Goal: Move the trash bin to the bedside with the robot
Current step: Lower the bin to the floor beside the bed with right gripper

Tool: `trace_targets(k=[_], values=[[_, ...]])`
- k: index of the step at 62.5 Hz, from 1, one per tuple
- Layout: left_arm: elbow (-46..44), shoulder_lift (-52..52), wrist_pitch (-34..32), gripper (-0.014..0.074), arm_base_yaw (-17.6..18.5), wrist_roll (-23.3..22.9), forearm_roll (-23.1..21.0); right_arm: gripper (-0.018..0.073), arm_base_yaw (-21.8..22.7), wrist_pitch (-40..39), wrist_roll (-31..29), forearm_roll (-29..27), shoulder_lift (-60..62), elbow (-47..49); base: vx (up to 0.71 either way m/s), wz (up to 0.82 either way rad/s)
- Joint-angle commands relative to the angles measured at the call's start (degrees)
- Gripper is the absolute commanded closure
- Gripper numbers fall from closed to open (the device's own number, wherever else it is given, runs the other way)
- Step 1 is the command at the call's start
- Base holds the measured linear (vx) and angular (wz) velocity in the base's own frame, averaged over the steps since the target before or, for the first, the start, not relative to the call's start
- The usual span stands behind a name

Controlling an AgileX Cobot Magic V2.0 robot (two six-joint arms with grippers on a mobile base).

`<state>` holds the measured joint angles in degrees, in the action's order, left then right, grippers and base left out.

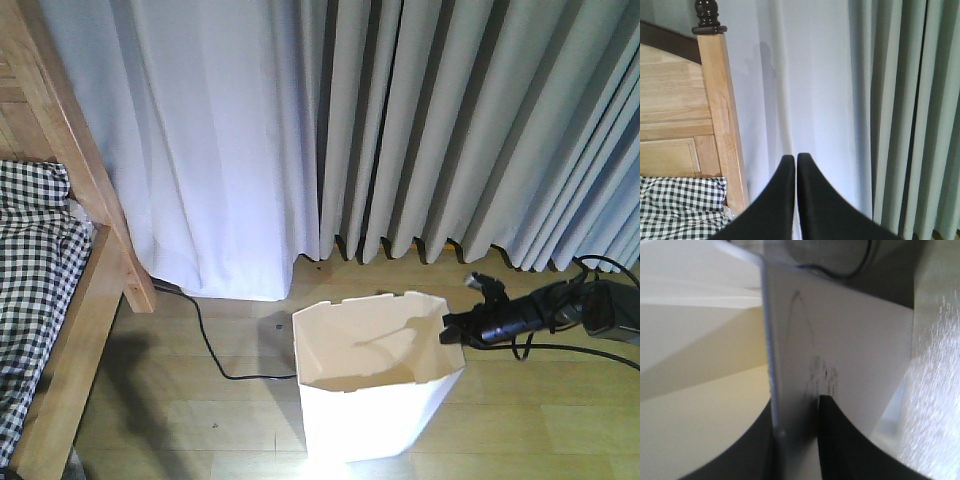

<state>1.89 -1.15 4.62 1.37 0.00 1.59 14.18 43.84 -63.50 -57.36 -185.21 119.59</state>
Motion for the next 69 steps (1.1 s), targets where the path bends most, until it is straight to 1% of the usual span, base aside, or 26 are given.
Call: trace_targets(k=[1, 11, 19, 30, 43, 55, 69], values=[[0.68, -0.42, -4.25, 0.0603, 0.18, -0.79, -0.59, 0.0542, 0.01, 11.06, 3.17, -5.25, -4.28, 5.71, 0.00, 0.00], [0.68, -0.42, -4.25, 0.0603, 0.18, -0.79, -0.59, 0.0536, -0.77, 12.79, 7.57, -1.33, -6.62, 9.65, 0.00, 0.00], [0.68, -0.42, -4.25, 0.0603, 0.18, -0.79, -0.59, 0.0530, -2.36, 12.55, 9.18, 1.03, -6.56, 9.66, 0.00, 0.00], [0.68, -0.42, -4.25, 0.0603, 0.18, -0.79, -0.59, 0.0526, -3.98, 12.97, 12.17, 1.16, -6.56, 9.66, 0.00, 0.00], [0.68, -0.42, -4.25, 0.0603, 0.18, -0.79, -0.59, 0.0517, -3.98, 12.35, 12.90, 1.89, -6.56, 9.48, 0.00, 0.00], [0.68, -0.42, -4.25, 0.0603, 0.18, -0.79, -0.59, 0.0498, -3.98, 11.07, 16.83, 5.88, -6.77, 9.48, 0.00, 0.00], [0.68, -0.42, -4.25, 0.0603, 0.18, -0.79, -0.59, 0.0467, -3.98, 10.00, 18.87, 8.85, -6.88, 9.48, 0.00, 0.00]])
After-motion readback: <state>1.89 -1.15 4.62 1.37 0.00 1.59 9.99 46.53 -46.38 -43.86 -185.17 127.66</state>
